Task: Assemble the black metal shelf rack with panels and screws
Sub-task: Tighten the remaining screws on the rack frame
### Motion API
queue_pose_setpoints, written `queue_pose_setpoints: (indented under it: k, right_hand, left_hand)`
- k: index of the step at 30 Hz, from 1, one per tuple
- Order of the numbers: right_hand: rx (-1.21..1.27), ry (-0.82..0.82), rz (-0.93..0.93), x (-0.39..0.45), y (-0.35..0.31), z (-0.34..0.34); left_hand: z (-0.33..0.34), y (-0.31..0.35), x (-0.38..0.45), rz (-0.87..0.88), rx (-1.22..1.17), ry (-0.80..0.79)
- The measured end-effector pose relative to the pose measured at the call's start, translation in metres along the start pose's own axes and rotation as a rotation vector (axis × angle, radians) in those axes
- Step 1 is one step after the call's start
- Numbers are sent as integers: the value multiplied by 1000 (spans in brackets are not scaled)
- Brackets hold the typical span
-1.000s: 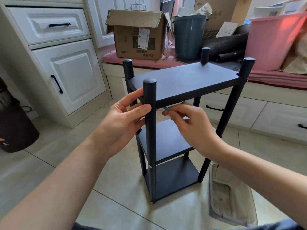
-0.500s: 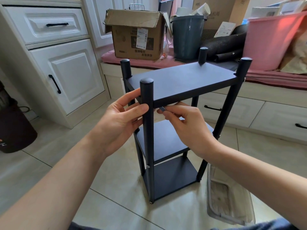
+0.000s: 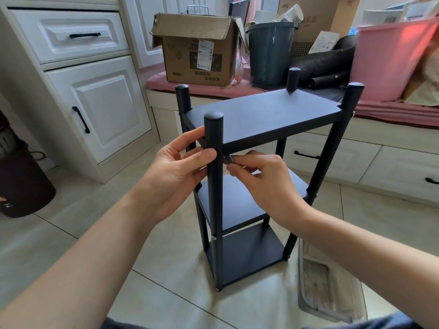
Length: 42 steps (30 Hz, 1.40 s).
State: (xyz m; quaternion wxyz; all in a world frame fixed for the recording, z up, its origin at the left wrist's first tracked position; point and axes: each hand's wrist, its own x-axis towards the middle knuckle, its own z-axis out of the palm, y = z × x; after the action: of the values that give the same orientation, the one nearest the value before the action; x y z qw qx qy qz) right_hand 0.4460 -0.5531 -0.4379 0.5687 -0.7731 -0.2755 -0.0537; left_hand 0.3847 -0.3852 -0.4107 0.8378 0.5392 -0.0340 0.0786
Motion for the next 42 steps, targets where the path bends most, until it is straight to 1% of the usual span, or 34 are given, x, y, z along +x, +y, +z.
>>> queue_pose_setpoints:
  k: [15, 19, 22, 27, 33, 36, 42]
  right_hand:
    - [41, -7, 27, 8, 3, 20]
    - [17, -14, 14, 8, 5, 20]
    - [-20, -22, 3, 7, 5, 17]
    - [3, 38, -2, 2, 4, 1]
    - [-116, 55, -67, -3, 6, -12]
    - [-132, 65, -92, -3, 5, -14]
    - [-182, 67, -129, 0, 4, -12]
  left_hand:
    - [0, 0, 1, -7, -10, 17]
    - [1, -1, 1, -6, 0, 14]
    - [0, 0, 1, -4, 0, 13]
    - [-2, 0, 0, -1, -2, -15]
    - [-5, 0, 0, 3, 5, -27]
    - [-3, 1, -1, 11, 56, -8]
    - [0, 6, -5, 72, 283, 31]
